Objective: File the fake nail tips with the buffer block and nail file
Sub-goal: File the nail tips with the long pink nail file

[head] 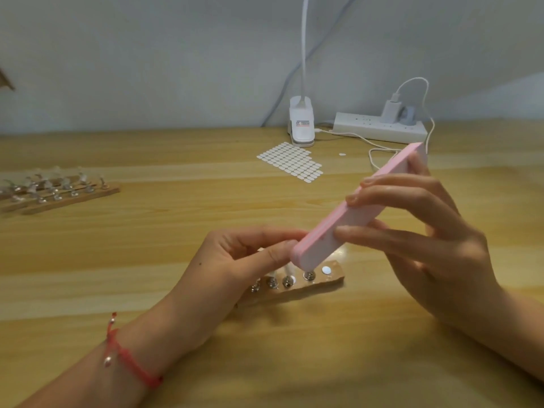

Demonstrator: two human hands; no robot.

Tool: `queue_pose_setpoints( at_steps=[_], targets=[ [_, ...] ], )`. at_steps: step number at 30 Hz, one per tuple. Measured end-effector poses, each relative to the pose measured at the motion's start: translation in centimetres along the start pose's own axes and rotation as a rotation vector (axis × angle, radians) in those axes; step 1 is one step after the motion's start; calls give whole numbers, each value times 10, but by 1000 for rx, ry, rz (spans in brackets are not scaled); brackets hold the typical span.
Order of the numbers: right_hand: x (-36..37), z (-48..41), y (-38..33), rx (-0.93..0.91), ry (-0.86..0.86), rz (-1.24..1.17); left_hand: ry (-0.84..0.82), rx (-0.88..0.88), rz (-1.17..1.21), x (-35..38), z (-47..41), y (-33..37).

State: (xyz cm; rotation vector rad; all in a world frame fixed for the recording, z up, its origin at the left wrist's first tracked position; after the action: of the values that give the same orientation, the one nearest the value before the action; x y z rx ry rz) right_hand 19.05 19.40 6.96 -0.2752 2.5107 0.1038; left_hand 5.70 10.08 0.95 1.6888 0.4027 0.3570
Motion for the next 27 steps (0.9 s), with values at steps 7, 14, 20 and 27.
queue_pose_setpoints(
  at_steps=[7,14,20,27],
  targets=[
    [13,3,-30,-187,-70,43,9,-54,25,2,1,0],
    [21,1,-35,-188,-108,-9,20,-94,24,-1,-1,-5],
    [6,-10,-14,-52,-59,4,-1,-56,28,1,-4,-2],
    [1,-15,-1,33,-42,-13,28,-77,58,-4,-4,-4]
  ],
)
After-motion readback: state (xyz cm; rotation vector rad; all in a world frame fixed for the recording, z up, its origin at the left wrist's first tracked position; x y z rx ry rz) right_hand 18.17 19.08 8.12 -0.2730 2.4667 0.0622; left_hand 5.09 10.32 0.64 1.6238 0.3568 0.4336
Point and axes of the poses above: each hand's wrist, its own z-axis away from the middle knuckle, its own x-axis out of the palm, y = z × x, the point moved 9 cm from there along -z, towards the middle knuckle, and after that the axes turned 1 degree about y, right-handed, at the moved point
